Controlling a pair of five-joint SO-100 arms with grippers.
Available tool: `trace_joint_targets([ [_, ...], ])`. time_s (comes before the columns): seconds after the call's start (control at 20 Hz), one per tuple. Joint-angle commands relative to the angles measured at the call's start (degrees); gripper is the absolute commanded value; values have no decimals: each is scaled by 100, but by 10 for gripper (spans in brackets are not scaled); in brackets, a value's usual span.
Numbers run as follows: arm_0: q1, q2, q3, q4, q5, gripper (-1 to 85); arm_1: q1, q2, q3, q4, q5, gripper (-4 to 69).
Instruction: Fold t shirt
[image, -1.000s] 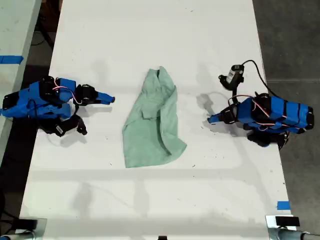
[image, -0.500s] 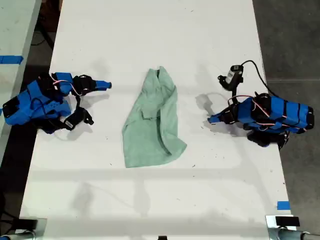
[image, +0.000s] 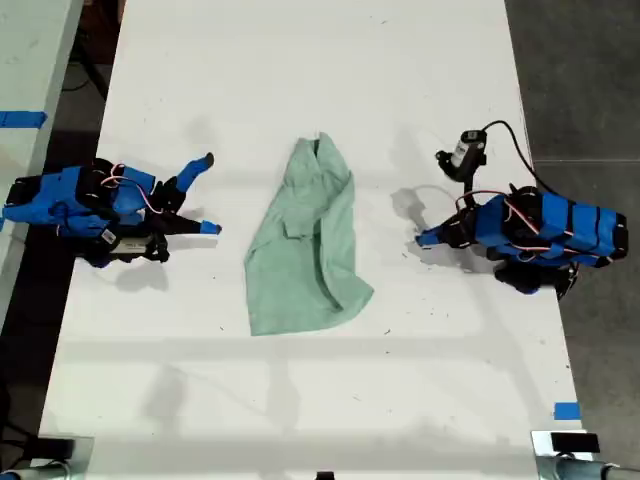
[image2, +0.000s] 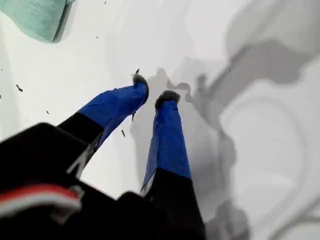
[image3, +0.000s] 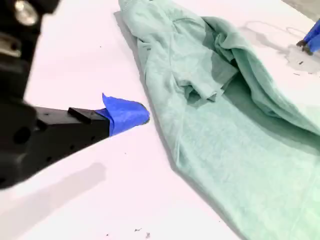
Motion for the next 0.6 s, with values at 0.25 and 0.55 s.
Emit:
trace_joint_targets([
  [0.25, 88, -1002, -1204, -448, 993, -4, 9, 79, 316, 18, -79, 67],
  [0.55, 993, -9571, -7436, 1600, 615, 243, 9, 79, 316, 18, -79, 67],
])
